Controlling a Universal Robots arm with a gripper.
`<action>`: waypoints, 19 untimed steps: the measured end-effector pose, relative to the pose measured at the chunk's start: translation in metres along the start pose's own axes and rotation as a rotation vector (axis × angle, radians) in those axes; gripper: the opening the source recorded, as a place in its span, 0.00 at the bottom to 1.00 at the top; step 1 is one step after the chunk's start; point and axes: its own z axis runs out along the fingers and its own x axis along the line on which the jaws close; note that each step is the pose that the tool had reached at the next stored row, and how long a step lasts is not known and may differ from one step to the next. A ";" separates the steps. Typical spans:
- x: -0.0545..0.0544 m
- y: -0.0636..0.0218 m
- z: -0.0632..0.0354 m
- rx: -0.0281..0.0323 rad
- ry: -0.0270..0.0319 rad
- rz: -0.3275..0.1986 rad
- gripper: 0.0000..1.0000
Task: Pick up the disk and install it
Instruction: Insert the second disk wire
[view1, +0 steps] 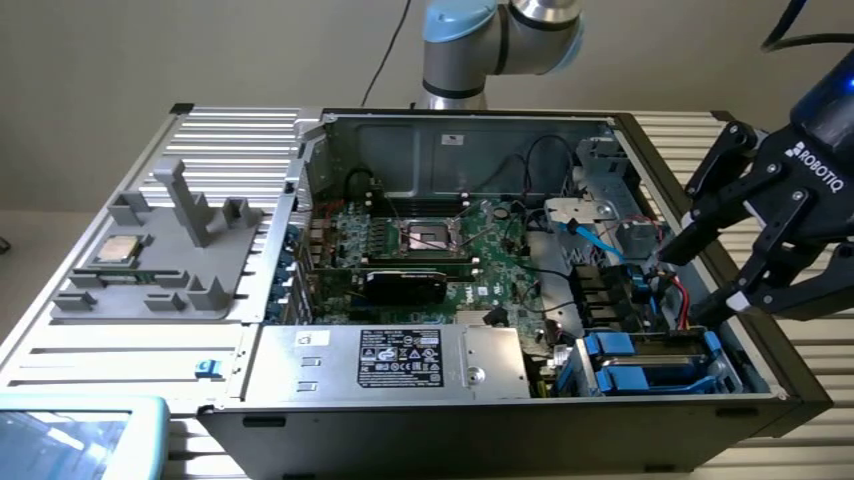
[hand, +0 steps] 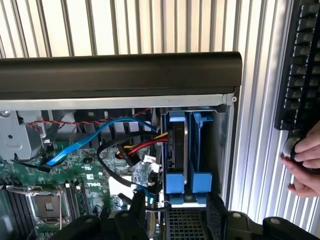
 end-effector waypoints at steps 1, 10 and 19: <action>0.000 -0.0018 0.0005 -0.0064 -0.0014 0.001 0.60; 0.000 -0.0029 0.0009 -0.1492 -0.0960 0.030 0.60; 0.000 -0.0046 0.0015 -0.2327 -0.1195 0.046 0.60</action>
